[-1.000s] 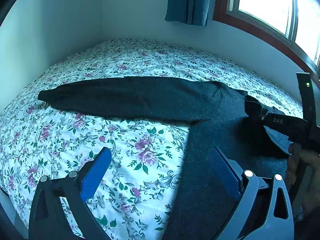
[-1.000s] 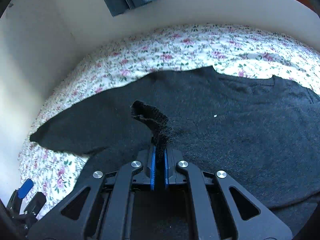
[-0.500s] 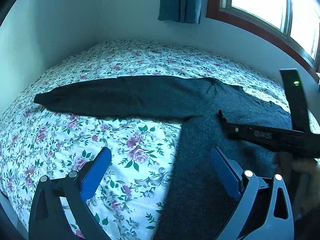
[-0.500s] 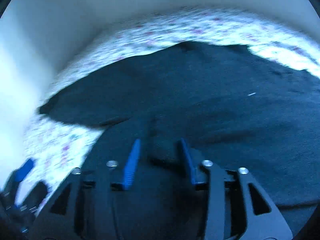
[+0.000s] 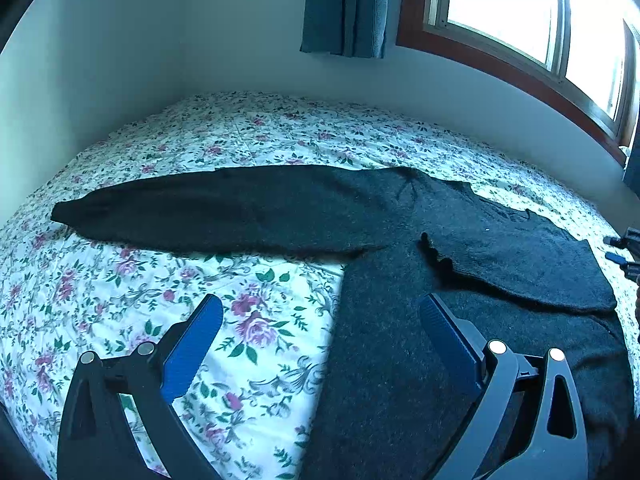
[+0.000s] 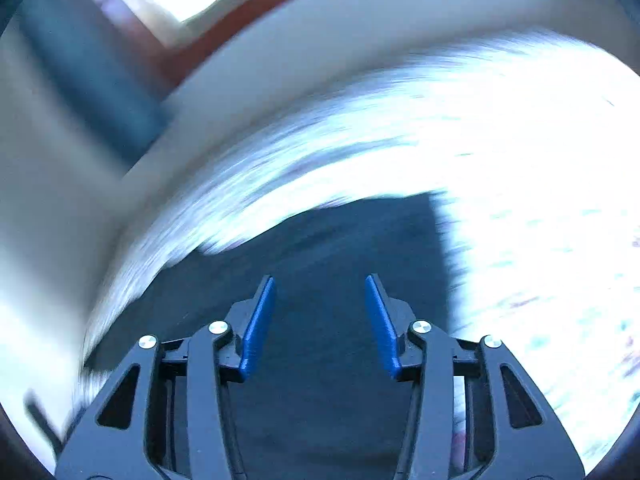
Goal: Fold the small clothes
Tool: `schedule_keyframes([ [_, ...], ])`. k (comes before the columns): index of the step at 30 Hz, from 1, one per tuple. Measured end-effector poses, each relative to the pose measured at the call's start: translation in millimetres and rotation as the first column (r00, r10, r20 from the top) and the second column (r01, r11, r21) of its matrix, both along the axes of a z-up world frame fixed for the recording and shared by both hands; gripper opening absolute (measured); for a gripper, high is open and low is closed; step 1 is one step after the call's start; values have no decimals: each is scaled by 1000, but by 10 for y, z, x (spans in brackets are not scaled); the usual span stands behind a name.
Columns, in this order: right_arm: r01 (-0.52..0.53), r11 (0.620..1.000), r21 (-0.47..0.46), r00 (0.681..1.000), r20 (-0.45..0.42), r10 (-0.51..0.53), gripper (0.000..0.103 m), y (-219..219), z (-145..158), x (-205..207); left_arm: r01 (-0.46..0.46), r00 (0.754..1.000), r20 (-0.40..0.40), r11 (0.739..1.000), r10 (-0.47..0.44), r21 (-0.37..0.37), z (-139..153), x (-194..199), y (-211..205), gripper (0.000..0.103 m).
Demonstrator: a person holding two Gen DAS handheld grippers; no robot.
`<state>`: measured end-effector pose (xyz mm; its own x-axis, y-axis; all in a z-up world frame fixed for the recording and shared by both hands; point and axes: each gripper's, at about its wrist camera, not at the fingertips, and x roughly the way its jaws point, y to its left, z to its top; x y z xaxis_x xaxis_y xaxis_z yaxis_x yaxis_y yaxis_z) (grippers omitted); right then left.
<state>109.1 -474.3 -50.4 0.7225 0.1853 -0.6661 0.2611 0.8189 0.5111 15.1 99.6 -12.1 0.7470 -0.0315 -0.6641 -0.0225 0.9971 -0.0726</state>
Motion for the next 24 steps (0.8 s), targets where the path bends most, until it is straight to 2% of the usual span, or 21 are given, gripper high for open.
schedule_keyframes([
  [4,44,998,46,997,-64,-41,41,-362,-319,286,-9,999,-30,1000,10,7,-73,92,-62,98],
  [5,37,997,61,997,-71,-33,36,-358,-377,363,-10,999,-34,1000,11,15,-90,104,-83,98],
  [6,23,997,74,996,-88,-16,24,-392,-457,436,-10,999,-37,1000,11,20,-99,108,-91,98],
  [8,6,999,41,994,-110,-1,6,-369,-544,523,-8,999,-43,999,9,31,-125,127,-126,98],
  [13,-5,996,84,996,-90,13,8,-444,-482,439,-3,999,-52,999,5,34,-153,141,-163,98],
  [17,-57,991,125,996,-65,65,11,-398,-424,88,-3,999,-48,1000,4,30,-147,116,-173,98],
  [19,-90,984,156,993,-62,101,15,-354,-421,-188,-4,999,-48,1000,5,24,-141,109,-167,98],
  [21,-107,983,150,990,-73,118,20,-305,-428,-382,-4,999,-48,1000,5,21,-136,102,-163,98],
  [24,-130,982,136,984,-105,144,17,-194,-503,-603,0,999,-46,1000,1,22,-137,87,-171,98],
])
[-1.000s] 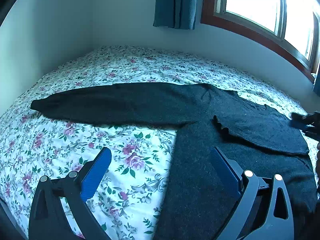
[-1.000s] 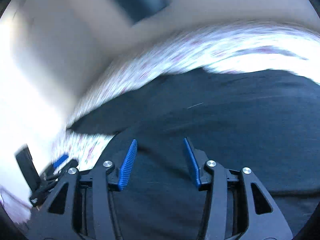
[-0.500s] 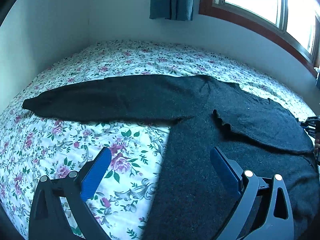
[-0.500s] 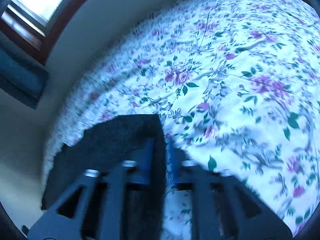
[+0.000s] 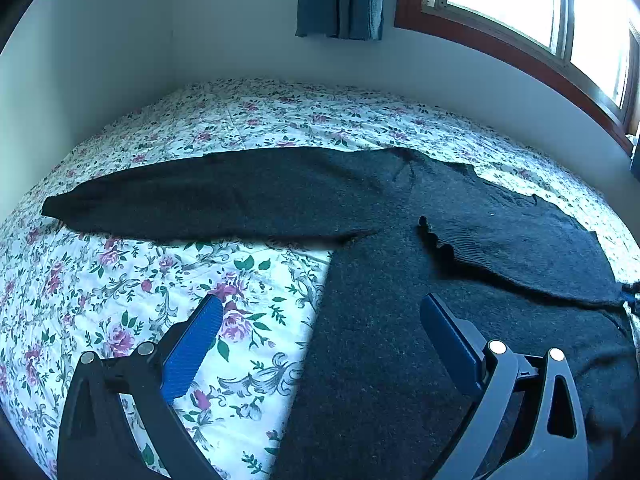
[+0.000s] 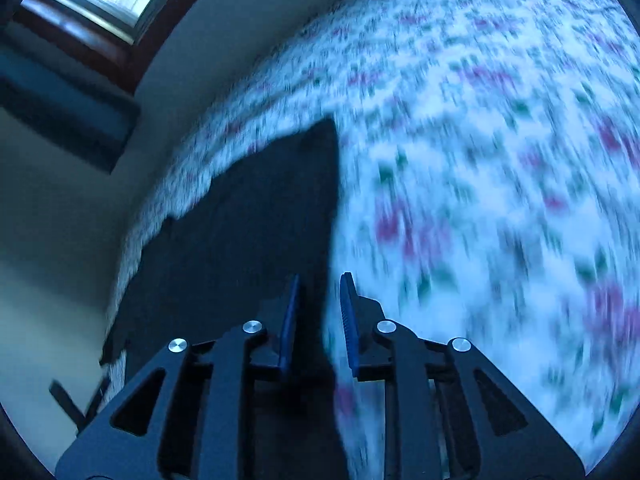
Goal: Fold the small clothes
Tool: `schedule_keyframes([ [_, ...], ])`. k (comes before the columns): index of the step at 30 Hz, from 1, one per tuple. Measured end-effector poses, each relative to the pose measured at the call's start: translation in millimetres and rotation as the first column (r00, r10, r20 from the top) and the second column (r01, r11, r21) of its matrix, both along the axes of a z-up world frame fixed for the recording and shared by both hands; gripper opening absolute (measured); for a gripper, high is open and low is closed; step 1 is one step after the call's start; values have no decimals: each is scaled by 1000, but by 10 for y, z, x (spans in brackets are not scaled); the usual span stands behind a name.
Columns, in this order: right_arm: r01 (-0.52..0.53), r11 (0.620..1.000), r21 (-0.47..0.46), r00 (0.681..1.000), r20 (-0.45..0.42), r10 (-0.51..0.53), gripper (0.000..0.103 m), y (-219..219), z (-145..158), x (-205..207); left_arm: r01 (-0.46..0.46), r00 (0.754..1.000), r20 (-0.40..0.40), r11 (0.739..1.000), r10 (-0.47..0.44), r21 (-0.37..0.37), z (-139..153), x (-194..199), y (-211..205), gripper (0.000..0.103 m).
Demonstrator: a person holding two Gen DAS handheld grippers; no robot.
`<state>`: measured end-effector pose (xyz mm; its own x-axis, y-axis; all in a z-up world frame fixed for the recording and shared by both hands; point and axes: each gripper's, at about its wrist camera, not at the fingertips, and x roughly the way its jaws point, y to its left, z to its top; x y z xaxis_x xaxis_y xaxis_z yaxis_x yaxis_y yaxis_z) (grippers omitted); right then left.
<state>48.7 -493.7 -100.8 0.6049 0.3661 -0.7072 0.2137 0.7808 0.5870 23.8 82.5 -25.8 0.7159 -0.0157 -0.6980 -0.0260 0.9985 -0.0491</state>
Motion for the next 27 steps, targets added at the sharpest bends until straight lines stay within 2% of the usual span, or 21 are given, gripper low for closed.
schedule_keyframes([
  [2,-3,1000,-9,1000,21,4,17,19,-6,-50,2,1000,-7,1000,-2,4,-16,5,-5,98],
  [4,25,999,19,999,20,-26,21,6,51,-92,-1,1000,-10,1000,1,-4,-15,-2,15,98],
  [5,36,999,22,999,25,-37,26,27,108,-130,-5,1000,-9,1000,5,-7,-9,-9,35,98],
  [7,49,999,12,996,72,-49,37,111,264,-265,-12,1000,-2,1000,12,-11,15,-35,85,98],
  [9,43,999,5,992,117,-43,66,286,407,-396,-17,1000,5,1000,17,-15,32,-59,147,98],
  [10,25,1000,17,989,142,-27,70,412,471,-466,-19,1000,3,1000,19,-22,34,-65,181,98],
  [13,-58,996,62,987,157,48,74,749,493,-575,-38,999,-9,998,38,-47,35,-72,307,98],
  [17,-150,985,87,982,129,138,79,1142,338,-631,-74,997,-29,994,72,-85,16,-76,546,98],
  [19,-159,984,84,984,99,151,86,1261,190,-610,-95,995,-39,989,91,-118,13,-80,725,98],
  [21,-141,985,100,982,138,127,92,1275,105,-629,-103,995,-34,978,99,-183,12,-102,953,98],
  [23,-155,986,54,976,162,144,94,1342,140,-659,-130,991,-37,964,125,-230,1,-101,1210,98],
  [27,-183,983,-28,966,178,185,101,1483,147,-651,-190,982,-47,941,184,-279,-20,-62,1744,98],
])
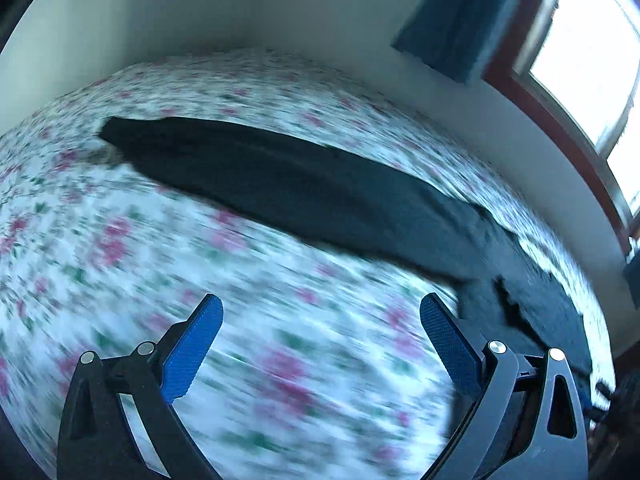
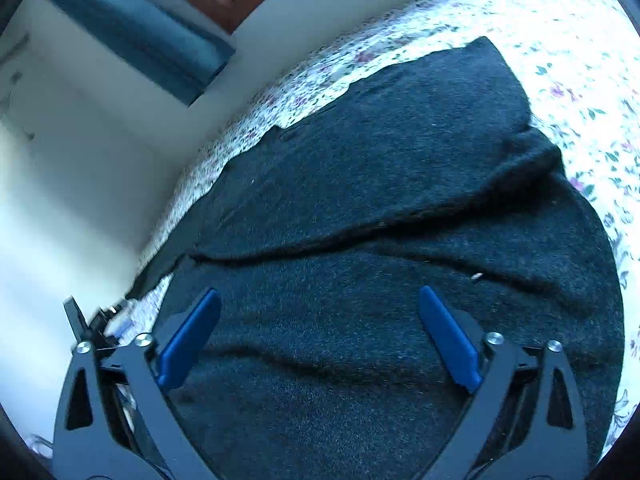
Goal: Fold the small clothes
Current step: 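Grasp the other sleeve cuff with the left gripper and lift it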
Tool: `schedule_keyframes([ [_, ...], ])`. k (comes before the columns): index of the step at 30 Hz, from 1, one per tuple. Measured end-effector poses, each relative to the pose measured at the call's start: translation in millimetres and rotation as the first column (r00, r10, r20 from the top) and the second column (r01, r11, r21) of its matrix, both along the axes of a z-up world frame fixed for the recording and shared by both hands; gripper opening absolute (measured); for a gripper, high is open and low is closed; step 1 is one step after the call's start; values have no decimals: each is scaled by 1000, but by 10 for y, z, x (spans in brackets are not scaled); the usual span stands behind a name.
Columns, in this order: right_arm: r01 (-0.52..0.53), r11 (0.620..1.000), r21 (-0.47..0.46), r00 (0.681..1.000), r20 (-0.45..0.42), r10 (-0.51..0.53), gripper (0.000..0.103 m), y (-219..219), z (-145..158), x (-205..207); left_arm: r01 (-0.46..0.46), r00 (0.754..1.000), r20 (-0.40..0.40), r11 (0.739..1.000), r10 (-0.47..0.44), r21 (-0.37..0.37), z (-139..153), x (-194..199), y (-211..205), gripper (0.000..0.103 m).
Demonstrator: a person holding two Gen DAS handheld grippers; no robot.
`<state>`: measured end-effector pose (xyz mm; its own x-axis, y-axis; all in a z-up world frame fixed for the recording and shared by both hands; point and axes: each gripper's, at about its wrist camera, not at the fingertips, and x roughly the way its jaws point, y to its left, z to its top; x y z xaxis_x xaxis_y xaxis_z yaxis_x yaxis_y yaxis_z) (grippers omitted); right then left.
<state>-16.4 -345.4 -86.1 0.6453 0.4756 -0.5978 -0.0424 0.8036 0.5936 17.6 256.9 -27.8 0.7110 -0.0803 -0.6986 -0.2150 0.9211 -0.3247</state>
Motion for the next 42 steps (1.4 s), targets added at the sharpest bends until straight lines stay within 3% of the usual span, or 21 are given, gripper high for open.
schedule_keyframes([
  [8,6,1000,16,1000,10,-6,101,-53,-7,16,-170,985,13,979,173,-114,-39,223,1351,98],
  [11,10,1000,11,1000,10,-10,101,-55,-4,-7,-205,977,2,935,214,-289,-137,350,1843,98],
  [13,12,1000,12,1000,11,-13,101,-61,-9,2,-211,973,-3,883,231,-419,-222,440,2076,98],
  [15,15,1000,13,1000,12,-15,101,-63,-9,8,-199,974,-4,854,225,-480,-251,564,2184,98],
  [21,22,1000,14,1000,14,-22,101,-66,-5,23,-165,986,-80,883,145,-439,-264,963,2200,98],
  [25,23,1000,16,1000,16,-23,101,-68,-2,22,-180,983,-69,847,168,-500,-276,990,2310,98],
  [26,22,1000,17,1000,15,-22,101,-77,-3,26,-181,983,-64,848,172,-498,-279,981,2326,91],
  [27,22,1000,17,1000,16,-22,101,-78,-2,26,-189,982,-69,861,178,-473,-277,982,2337,64],
  [29,22,1000,18,1000,18,-23,101,-79,1,24,-190,981,-110,876,157,-443,-325,1002,2307,44],
  [30,23,1000,19,1000,18,-23,101,-79,0,26,-199,979,-122,881,162,-429,-349,1021,2287,39],
  [33,23,1000,18,999,22,-24,101,-77,-1,21,-211,976,-131,901,174,-379,-307,1030,2251,5],
  [37,23,1000,18,999,23,-24,101,-74,-4,14,-211,977,-87,931,194,-297,-42,1054,2129,4],
  [42,25,1000,18,999,24,-25,101,-68,-5,13,-116,993,14,981,120,-156,632,1180,1562,4],
])
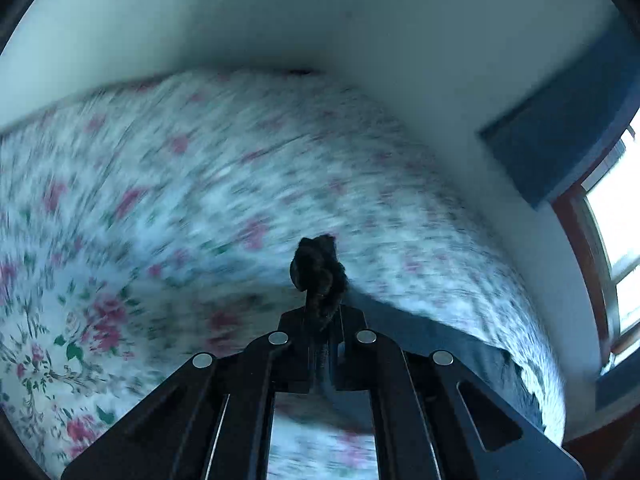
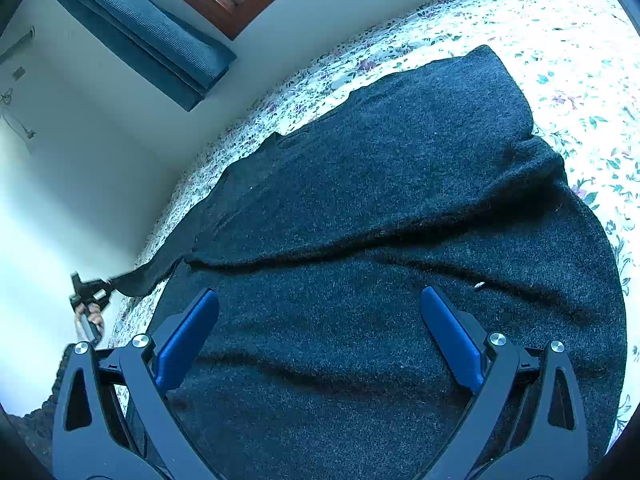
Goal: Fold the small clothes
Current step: 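Grasp the other sleeve cuff with the left gripper and lift it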
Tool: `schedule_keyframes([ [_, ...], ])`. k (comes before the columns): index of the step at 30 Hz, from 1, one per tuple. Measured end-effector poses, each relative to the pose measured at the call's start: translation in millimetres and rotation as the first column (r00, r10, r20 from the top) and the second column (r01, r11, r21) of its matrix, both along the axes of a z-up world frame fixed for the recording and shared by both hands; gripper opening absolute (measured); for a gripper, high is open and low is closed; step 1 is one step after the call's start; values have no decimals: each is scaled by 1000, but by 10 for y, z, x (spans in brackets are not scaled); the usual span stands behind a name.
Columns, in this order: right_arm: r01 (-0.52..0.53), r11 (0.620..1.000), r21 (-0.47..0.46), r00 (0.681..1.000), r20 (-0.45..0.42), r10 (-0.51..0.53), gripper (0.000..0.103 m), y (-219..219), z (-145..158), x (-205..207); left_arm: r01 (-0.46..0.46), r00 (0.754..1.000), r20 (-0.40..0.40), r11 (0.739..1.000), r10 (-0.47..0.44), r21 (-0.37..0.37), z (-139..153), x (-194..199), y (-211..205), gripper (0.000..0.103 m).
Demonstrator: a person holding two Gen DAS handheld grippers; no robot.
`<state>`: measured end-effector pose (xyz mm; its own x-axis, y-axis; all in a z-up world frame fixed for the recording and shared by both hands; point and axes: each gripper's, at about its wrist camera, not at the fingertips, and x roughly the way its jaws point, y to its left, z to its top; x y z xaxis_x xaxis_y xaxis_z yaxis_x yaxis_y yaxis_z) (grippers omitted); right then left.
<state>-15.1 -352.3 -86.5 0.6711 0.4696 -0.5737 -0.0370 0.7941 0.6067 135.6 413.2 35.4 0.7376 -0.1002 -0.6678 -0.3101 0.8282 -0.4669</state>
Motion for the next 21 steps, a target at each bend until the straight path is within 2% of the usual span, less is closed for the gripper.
schedule_keyframes([
  [5,0,1000,0,1000,0,0,101,-2,1,0,158,980,100,979,-172,128,722,59,-966,4],
  [8,0,1000,2,1000,0,0,101,-4,2,-2,256,948,144,948,-284,190,1053,103,-1695,4],
  [11,-1,1000,0,1000,1,1,101,-2,3,0,354,902,172,907,-395,226,1246,119,-2447,4],
  [14,-1,1000,2,1000,2,1,101,-4,3,-2,451,845,174,849,-505,275,1271,124,-3320,4],
  [16,-1,1000,4,1000,2,1,101,-2,2,-4,498,816,166,820,-553,282,1193,142,-3746,4],
  [19,0,1000,5,1000,2,0,101,-5,2,-5,583,771,132,774,-623,249,947,199,-4398,4],
  [21,0,1000,6,1000,3,0,101,-5,1,-5,625,744,97,739,-661,252,737,202,-4827,4],
])
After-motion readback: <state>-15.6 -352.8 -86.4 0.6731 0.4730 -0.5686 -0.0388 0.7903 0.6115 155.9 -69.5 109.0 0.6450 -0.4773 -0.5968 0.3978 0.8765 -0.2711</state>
